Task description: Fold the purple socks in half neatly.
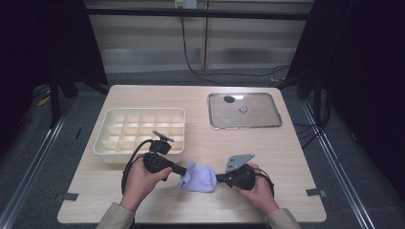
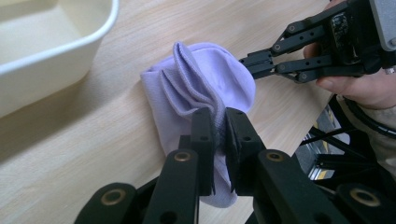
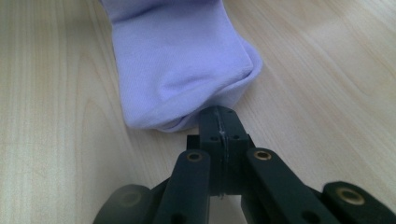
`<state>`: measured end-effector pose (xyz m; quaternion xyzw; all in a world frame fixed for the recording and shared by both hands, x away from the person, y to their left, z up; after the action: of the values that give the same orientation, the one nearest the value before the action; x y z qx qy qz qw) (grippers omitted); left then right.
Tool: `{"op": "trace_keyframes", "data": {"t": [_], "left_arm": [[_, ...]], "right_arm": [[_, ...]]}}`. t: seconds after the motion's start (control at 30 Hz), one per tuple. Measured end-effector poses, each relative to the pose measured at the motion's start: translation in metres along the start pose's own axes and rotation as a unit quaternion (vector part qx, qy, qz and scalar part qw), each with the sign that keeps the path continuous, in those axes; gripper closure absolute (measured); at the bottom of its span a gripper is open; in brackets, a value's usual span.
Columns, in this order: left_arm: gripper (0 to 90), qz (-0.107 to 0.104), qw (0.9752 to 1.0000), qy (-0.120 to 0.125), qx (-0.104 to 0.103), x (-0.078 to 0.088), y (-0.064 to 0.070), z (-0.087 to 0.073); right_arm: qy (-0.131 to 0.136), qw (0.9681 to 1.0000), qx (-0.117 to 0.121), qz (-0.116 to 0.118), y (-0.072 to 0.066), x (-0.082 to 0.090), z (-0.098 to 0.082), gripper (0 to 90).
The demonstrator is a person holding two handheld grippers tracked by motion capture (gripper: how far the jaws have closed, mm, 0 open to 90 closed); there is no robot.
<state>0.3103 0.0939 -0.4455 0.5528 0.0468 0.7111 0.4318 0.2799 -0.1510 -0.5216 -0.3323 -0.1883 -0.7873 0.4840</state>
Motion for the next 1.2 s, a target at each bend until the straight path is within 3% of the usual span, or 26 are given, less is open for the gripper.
{"op": "trace_keyframes", "data": {"t": [0.27,0.57,0.8,1.0,1.1,1.13,1.2], "left_arm": [[83.1,0.001,1.0000,0.006,0.005,-0.006,0.004,0.003],[83.1,0.005,0.9998,-0.012,-0.016,-0.007,0.007,0.006],[83.4,0.009,0.9998,-0.009,-0.012,-0.011,0.010,0.008],[83.4,0.013,0.9995,-0.018,-0.022,-0.012,0.009,0.010],[83.5,0.018,0.9997,-0.010,-0.010,-0.014,0.012,0.011],[83.5,0.019,0.9994,-0.020,-0.023,-0.013,0.010,0.011],[83.5,0.020,0.9992,-0.023,-0.024,-0.014,0.010,0.011]], "right_arm": [[-0.001,1.0000,-0.002,-0.001,0.001,-0.001,0.001,90.0],[-0.001,1.0000,0.004,0.001,0.001,-0.003,0.002,90.0],[0.001,1.0000,0.003,0.003,0.001,-0.004,0.004,90.0],[0.002,1.0000,0.006,0.005,0.001,-0.005,0.004,90.0],[0.003,1.0000,0.005,0.005,0.001,-0.005,0.004,90.0],[0.003,1.0000,0.004,0.005,0.001,-0.005,0.004,90.0],[0.002,1.0000,0.002,0.005,0.001,-0.005,0.004,90.0]]}}
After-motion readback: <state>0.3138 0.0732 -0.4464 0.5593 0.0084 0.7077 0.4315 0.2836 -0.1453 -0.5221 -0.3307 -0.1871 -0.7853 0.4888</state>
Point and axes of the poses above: each handheld gripper's, and its own axes: x roughly backward along the jaws, z roughly out of its top, y roughly to its right, the point moved 3 cm from there along -x, roughly forward along the jaws
